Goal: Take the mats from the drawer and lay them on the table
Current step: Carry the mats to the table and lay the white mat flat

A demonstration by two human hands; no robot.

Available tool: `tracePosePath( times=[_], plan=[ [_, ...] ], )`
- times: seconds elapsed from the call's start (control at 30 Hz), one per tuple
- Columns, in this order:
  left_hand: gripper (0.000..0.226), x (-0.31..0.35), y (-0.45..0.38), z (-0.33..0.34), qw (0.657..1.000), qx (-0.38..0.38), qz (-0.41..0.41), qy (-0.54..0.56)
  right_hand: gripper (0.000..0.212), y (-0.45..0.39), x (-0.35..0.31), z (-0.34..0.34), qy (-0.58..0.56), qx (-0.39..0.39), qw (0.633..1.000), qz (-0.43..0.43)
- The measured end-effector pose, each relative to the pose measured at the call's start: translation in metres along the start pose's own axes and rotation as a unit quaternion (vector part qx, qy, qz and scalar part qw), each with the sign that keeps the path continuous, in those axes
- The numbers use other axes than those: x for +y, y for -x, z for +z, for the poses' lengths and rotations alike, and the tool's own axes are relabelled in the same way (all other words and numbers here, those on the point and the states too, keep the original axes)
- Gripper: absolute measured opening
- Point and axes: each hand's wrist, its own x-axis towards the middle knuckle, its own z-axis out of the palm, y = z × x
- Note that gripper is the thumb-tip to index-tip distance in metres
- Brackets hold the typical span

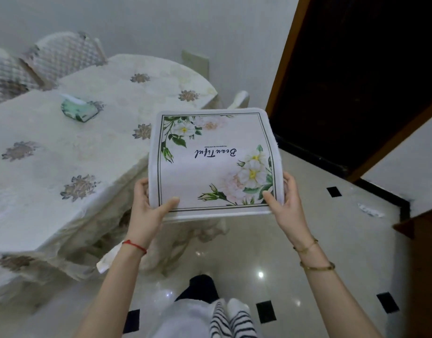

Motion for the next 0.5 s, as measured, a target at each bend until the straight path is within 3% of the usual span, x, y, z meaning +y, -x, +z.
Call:
tracePosePath(
  times=[0.5],
  plan=[
    [0.061, 0.002, -0.253, 0.089, 0.988, 0.153, 0.013, -0.035, 0.054, -0.351, 0.026, 0.035, -0.007, -0.148, 0.989, -0.025]
  ],
)
